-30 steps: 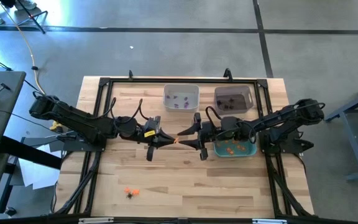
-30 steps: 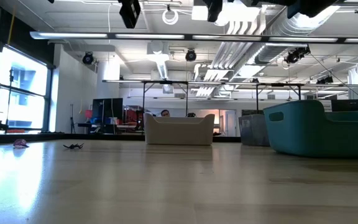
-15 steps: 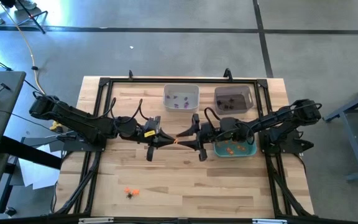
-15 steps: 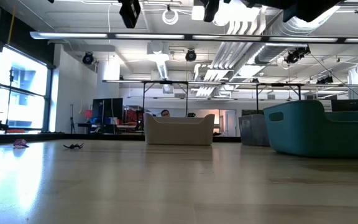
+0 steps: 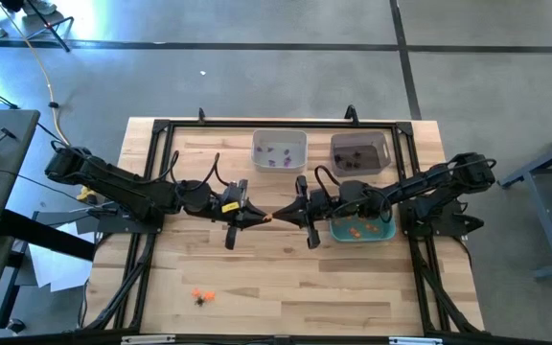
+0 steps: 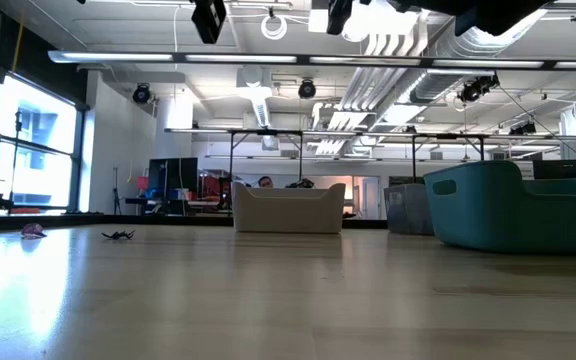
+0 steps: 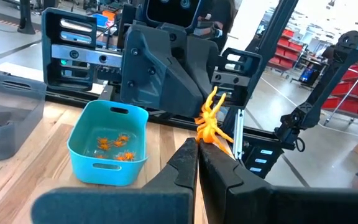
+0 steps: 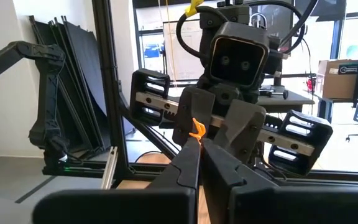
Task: Sort Halloween decoration
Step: Put the orange spider toy into the green bin
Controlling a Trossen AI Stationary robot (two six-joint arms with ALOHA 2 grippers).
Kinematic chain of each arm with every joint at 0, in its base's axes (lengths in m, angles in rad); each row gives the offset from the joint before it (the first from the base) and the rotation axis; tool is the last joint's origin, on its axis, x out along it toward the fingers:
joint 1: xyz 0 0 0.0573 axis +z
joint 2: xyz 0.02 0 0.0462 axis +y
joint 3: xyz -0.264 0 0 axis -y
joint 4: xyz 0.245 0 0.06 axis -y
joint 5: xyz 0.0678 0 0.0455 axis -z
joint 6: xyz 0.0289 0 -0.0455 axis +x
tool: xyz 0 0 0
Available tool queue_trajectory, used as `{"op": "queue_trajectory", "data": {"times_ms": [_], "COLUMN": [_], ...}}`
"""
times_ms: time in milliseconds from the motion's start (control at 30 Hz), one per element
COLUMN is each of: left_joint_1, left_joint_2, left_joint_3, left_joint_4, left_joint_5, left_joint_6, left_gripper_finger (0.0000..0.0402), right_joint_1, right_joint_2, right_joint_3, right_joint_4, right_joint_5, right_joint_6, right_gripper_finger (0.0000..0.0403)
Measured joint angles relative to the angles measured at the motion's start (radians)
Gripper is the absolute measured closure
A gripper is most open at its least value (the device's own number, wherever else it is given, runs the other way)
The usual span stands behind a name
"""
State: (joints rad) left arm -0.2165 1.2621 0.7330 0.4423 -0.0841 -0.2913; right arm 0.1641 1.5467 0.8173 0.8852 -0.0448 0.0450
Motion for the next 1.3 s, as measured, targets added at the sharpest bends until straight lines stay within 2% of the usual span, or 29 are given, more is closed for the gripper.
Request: {"op": "queue_trajectory", "data": {"times_ms": [233, 333, 833, 933, 1100, 1200, 1300], "left_joint_1": [0.0, 0.0, 0.0, 0.0, 0.0, 0.0, 0.0], "left_joint_2": [0.0, 0.0, 0.0, -0.006, -0.04, -0.052, -0.053], "left_joint_3": [0.0, 0.0, 0.0, 0.0, 0.001, 0.001, 0.001], "left_joint_4": [0.0, -0.001, -0.022, -0.061, -0.174, -0.214, -0.227], "left_joint_5": [0.0, -0.001, -0.002, -0.002, -0.002, -0.002, -0.002], "left_joint_6": [0.007, 0.007, 0.04, 0.013, -0.036, -0.047, -0.047], "left_gripper_finger": [0.0399, 0.0387, 0.0253, 0.0243, 0.0241, 0.0241, 0.0241], "right_joint_1": [0.0, 0.0, 0.001, 0.001, 0.0, 0.0, 0.001], "right_joint_2": [0.0, 0.0, -0.016, -0.077, -0.242, -0.36, -0.467], "right_joint_3": [0.0, 0.0, 0.0, 0.0, 0.001, 0.001, 0.001], "right_joint_4": [0.0, -0.001, -0.047, -0.177, -0.511, -0.767, -1.083], "right_joint_5": [0.0, 0.0, 0.022, 0.107, 0.263, 0.333, 0.368], "right_joint_6": [0.001, 0.003, 0.011, 0.011, 0.089, 0.231, 0.458], "right_gripper_finger": [0.0402, 0.0402, 0.0403, 0.0403, 0.0403, 0.0403, 0.0403]}}
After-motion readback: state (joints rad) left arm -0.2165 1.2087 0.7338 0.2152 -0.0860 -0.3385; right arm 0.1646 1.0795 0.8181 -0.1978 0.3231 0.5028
